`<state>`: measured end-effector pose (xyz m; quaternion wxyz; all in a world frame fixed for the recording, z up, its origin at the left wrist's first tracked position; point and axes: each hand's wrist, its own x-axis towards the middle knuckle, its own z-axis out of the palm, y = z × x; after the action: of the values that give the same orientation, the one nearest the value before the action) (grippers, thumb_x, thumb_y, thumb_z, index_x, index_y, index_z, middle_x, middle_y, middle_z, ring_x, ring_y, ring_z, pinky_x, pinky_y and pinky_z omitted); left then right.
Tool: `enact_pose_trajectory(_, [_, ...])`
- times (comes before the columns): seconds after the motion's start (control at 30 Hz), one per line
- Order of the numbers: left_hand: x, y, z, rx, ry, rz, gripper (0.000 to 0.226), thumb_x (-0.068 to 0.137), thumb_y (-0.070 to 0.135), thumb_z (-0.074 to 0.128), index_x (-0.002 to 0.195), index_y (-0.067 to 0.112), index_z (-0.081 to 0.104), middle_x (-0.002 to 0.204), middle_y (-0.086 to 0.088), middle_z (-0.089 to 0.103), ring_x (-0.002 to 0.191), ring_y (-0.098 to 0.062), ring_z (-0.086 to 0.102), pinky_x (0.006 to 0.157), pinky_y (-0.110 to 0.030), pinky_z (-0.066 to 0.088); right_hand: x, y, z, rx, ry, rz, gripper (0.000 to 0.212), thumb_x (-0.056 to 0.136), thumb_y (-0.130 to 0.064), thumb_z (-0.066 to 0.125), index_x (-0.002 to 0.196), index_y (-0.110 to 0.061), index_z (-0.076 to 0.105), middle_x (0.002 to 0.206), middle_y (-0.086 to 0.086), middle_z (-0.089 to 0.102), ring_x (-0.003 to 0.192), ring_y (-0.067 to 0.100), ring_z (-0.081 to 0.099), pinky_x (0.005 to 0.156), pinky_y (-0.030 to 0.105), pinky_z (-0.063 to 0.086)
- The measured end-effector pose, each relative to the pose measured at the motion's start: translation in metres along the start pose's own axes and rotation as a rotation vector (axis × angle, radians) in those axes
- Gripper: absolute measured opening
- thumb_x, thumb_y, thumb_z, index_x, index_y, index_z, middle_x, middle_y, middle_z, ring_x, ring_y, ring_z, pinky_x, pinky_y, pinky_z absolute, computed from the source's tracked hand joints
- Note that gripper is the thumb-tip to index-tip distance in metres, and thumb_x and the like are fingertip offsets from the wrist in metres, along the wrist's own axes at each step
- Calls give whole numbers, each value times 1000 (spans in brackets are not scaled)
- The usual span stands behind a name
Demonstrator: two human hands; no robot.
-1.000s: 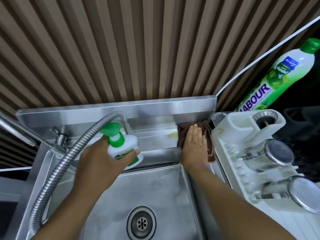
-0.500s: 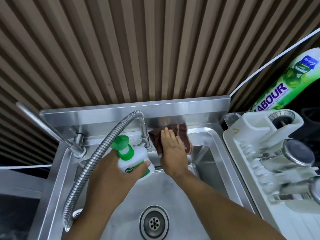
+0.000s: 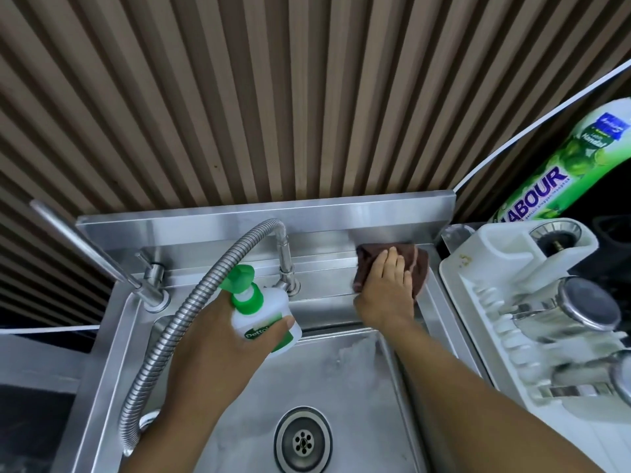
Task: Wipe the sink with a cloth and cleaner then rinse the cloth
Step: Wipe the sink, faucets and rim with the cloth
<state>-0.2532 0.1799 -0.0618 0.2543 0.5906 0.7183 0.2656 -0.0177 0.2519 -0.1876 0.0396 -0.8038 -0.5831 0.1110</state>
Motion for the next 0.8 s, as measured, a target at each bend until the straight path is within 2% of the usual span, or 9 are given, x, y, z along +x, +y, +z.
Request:
enact_pose_trajectory(0.07, [0, 0, -1, -13, -7, 0, 41, 66, 56, 83, 79, 37, 49, 77, 27, 54, 69, 2, 47, 60, -12, 31, 1, -11, -3, 89, 7, 40, 77, 100, -38, 38, 158, -1, 3, 167, 16, -1, 154, 31, 0, 124, 46, 2])
enact_pose_trajectory(0.1, [-1, 0, -1, -15, -9, 3, 42, 67, 56, 84, 77, 38, 47, 77, 27, 54, 68, 3, 47, 60, -11, 31, -4, -17, -1, 100, 31, 5, 74, 100, -37, 37, 158, -3, 7, 168, 14, 3, 154, 30, 2, 124, 45, 3])
enact_pose_trajectory(0.2, [-1, 3, -1, 1, 7, 1, 44, 66, 54, 84, 73, 36, 45, 72, 25, 52, 67, -8, 46, 61, -26, 32, -23, -38, 9, 133, 77, -255, 71, 91, -23, 49, 157, -14, 24, 165, 5, 24, 152, 25, 17, 123, 45, 11])
enact_pose_trajectory(0.27, [-2, 5, 0, 28, 21, 10, 46, 65, 53, 85, 76, 33, 46, 68, 24, 50, 68, -14, 46, 64, -28, 33, -22, -55, 11, 147, 31, -458, 75, 80, -14, 57, 152, -20, 36, 158, -2, 36, 147, 23, 26, 120, 45, 21])
enact_pose_trajectory(0.37, [-2, 6, 2, 44, 31, 8, 49, 64, 51, 87, 89, 33, 49, 70, 24, 46, 76, -18, 46, 72, -29, 34, -13, -68, 6, 111, -33, -560, 77, 76, -13, 61, 148, -24, 36, 152, -6, 36, 141, 20, 28, 113, 44, 29])
enact_pose_trajectory(0.57, [1, 6, 4, 45, 27, 13, 51, 65, 52, 86, 93, 36, 48, 75, 17, 49, 81, -18, 44, 76, -30, 35, -8, -35, -11, 142, 11, -246, 55, 86, -27, 55, 138, -20, 38, 144, 0, 41, 136, 25, 34, 111, 45, 32])
enact_pose_trajectory(0.67, [2, 4, 4, 38, 23, 19, 47, 66, 52, 86, 90, 34, 50, 75, 18, 50, 80, -18, 45, 75, -30, 34, 3, -14, -20, 140, 14, -55, 52, 90, -31, 52, 135, -11, 39, 140, 8, 45, 133, 31, 37, 113, 47, 31])
enact_pose_trajectory(0.73, [2, 4, 3, 40, 17, 22, 45, 66, 53, 85, 88, 34, 50, 72, 21, 49, 78, -18, 46, 71, -29, 33, 13, -2, -27, 112, -26, 78, 58, 93, -29, 47, 142, -2, 32, 150, 16, 36, 139, 35, 31, 116, 47, 25])
enact_pose_trajectory(0.8, [1, 3, 4, 37, 18, 25, 43, 66, 54, 85, 84, 35, 50, 71, 25, 50, 76, -17, 47, 68, -28, 32, 22, 7, -37, 136, -64, 206, 65, 99, -30, 38, 151, 4, 18, 161, 21, 19, 148, 37, 16, 121, 47, 15])
